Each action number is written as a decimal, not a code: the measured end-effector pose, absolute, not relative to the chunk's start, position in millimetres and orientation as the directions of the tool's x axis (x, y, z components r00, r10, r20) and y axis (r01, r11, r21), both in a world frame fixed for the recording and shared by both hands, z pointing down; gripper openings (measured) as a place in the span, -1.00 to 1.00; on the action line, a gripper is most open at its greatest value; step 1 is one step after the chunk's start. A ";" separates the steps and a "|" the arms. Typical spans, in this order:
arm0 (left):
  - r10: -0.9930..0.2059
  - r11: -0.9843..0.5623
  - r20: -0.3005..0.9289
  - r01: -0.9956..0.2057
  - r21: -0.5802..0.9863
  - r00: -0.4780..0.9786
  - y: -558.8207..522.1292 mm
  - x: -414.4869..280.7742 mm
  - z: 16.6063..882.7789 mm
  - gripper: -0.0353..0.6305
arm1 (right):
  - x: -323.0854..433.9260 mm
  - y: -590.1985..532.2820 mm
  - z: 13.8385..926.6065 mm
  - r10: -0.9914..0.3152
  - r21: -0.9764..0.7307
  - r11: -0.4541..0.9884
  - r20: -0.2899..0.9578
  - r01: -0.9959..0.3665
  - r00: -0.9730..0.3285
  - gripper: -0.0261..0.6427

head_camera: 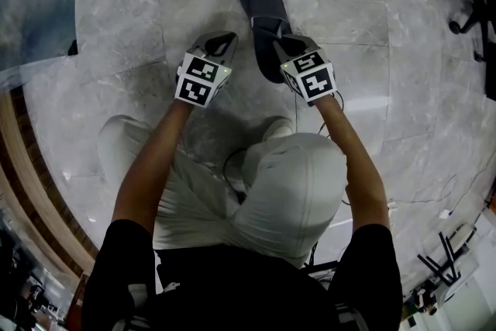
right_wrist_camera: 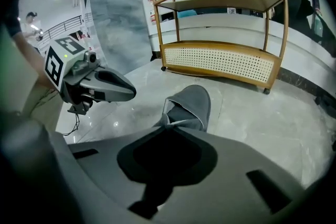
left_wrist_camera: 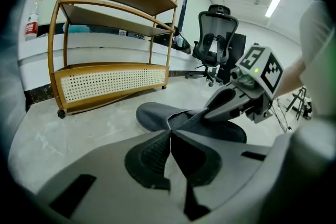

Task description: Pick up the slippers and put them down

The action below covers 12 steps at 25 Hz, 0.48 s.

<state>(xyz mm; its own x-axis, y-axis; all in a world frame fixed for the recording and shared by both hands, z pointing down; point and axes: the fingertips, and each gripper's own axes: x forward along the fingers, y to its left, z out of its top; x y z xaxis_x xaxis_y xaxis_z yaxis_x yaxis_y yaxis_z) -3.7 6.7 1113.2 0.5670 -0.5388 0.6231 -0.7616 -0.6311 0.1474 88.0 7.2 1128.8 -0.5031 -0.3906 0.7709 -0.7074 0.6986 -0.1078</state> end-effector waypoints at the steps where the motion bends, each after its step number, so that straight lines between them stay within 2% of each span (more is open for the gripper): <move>1: -0.537 -0.632 0.624 -0.760 0.148 0.568 8.1 -3.3 1115.2 -0.87 | 88.0 9.5 1132.8 -0.384 -0.113 0.698 0.775 -0.707 -0.502 -0.88; 12: -0.499 -0.624 0.665 -0.763 0.169 0.555 21.6 -15.6 1140.0 -0.87 | 84.4 21.1 1162.7 -0.340 -0.135 0.691 0.806 -0.710 -0.485 -0.87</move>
